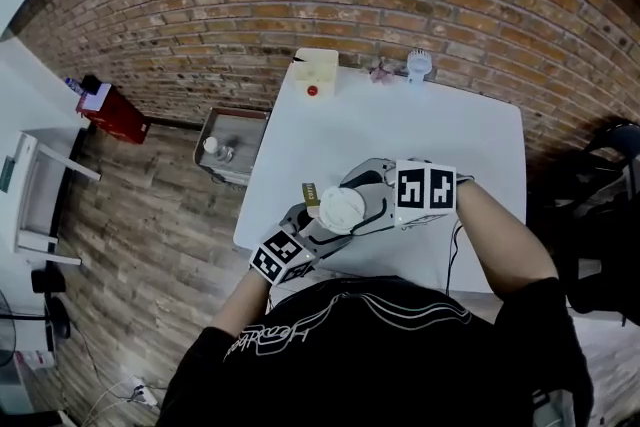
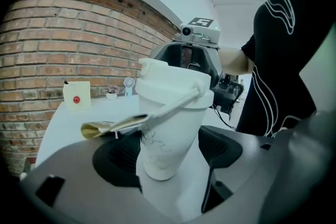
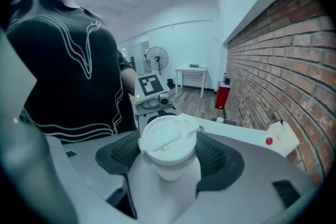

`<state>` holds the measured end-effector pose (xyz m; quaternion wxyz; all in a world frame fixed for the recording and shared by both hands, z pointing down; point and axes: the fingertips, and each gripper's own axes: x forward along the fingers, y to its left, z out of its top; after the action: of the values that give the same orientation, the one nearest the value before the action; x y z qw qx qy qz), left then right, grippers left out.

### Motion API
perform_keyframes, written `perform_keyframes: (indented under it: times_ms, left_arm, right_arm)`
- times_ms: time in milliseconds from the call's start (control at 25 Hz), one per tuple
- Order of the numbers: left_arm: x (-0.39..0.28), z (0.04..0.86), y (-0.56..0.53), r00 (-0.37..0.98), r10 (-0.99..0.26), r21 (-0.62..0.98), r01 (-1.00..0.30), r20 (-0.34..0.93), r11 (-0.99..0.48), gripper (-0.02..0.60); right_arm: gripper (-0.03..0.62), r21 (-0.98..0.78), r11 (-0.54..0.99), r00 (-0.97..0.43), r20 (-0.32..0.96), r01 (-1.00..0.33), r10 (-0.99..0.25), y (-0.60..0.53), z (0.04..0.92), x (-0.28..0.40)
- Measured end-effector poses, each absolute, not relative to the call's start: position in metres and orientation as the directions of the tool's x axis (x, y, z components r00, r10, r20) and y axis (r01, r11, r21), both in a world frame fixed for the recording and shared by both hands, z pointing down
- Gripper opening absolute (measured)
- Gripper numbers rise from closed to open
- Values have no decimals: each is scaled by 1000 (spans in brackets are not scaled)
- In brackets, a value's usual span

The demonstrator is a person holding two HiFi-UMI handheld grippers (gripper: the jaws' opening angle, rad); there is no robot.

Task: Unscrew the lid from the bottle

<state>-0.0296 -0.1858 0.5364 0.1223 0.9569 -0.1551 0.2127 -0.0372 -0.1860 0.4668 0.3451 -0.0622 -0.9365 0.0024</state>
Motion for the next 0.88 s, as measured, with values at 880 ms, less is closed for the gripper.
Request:
perform_keyframes:
  times_ms: [880]
  left_arm:
    - [-33, 536, -184, 865, -220, 176, -328, 452, -928, 362]
  right_arm:
    - [376, 7, 999, -784, 620, -35, -31, -182, 458, -47]
